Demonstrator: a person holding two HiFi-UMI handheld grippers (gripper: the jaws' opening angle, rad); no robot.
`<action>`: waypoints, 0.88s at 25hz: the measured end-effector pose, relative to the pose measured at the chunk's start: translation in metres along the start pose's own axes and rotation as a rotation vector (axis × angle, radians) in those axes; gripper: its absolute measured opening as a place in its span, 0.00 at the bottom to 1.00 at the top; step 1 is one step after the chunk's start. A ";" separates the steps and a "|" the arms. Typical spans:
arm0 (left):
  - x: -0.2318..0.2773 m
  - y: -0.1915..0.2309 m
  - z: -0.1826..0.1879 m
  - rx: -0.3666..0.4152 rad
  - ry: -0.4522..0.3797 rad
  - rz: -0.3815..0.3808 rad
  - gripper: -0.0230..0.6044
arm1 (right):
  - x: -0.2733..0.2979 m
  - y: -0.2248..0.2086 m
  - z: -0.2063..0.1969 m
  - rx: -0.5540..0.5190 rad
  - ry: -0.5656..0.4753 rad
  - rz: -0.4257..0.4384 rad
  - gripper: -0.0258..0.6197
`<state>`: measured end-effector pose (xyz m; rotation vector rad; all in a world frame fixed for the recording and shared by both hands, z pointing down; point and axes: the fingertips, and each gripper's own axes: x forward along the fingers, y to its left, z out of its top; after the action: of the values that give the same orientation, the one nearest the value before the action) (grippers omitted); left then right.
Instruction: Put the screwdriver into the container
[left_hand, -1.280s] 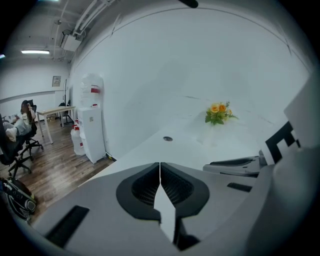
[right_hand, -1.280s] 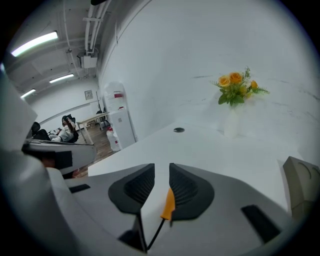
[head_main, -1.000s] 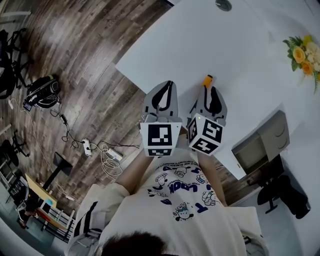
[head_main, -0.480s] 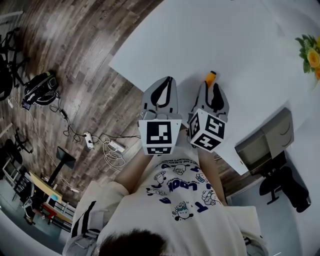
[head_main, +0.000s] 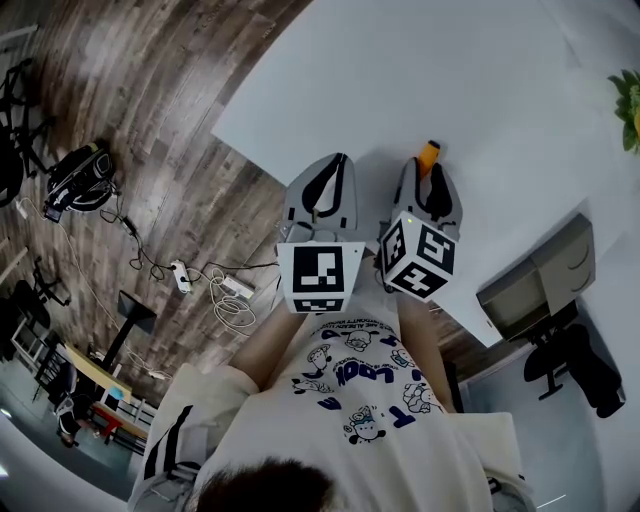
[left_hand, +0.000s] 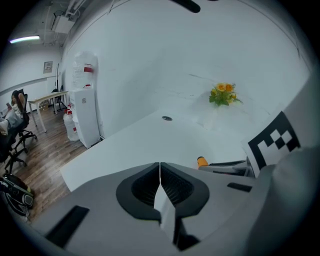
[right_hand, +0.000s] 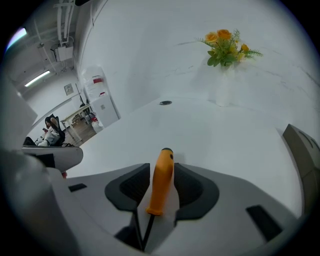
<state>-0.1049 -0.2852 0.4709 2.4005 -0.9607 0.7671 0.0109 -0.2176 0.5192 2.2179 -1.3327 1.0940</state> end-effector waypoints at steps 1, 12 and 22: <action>0.001 0.000 -0.001 -0.001 0.002 -0.002 0.07 | 0.002 0.000 -0.001 0.006 0.003 -0.001 0.30; 0.007 -0.002 -0.004 -0.001 0.014 -0.012 0.07 | 0.009 -0.004 -0.006 0.054 0.040 -0.029 0.26; 0.004 -0.009 0.007 0.010 0.000 -0.036 0.07 | 0.003 -0.002 0.000 0.098 0.040 0.014 0.24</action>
<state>-0.0939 -0.2849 0.4664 2.4196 -0.9133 0.7597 0.0139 -0.2182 0.5213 2.2469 -1.3061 1.2268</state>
